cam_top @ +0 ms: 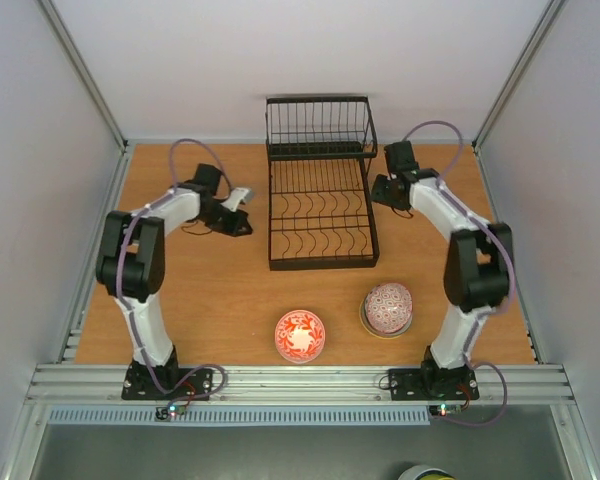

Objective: Load the bowls into the dish rack

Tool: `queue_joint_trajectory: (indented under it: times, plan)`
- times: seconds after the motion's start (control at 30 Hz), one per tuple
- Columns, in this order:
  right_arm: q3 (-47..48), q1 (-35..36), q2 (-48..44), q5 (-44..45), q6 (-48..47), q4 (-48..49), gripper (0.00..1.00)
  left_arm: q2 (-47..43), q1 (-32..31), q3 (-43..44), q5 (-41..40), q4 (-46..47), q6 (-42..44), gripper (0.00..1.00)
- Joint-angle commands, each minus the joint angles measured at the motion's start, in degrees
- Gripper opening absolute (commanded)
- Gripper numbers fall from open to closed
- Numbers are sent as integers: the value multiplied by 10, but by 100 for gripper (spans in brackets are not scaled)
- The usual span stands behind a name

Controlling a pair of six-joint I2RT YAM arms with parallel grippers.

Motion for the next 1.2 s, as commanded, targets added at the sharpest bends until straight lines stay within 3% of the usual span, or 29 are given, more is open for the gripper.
queue_joint_trajectory:
  times: [0.0,0.2,0.27,0.47,0.6,0.73,0.87,1.17]
  plan:
    - [-103,6,-158,57,11,77,50,-83,46,-59,11,104,-36,4]
    - [-197,29,-274,109,29,41,57,-176,48,-161,-51,217,-46,33]
    - [-226,51,-312,122,23,28,70,-193,48,-181,-59,244,-49,39]
    - [-304,146,-440,129,-1,-40,74,-230,48,-232,-69,315,-56,56]
    - [-324,231,-529,120,-4,-85,73,-244,48,-239,-73,327,-59,59]
    - [-333,269,-566,33,4,-114,62,-250,48,-243,-83,339,-56,59]
    - [-356,332,-547,-11,8,-121,47,-247,48,-237,-77,330,-42,60]
    - [-347,480,-449,12,34,-91,43,-217,48,-220,-63,320,-44,59]
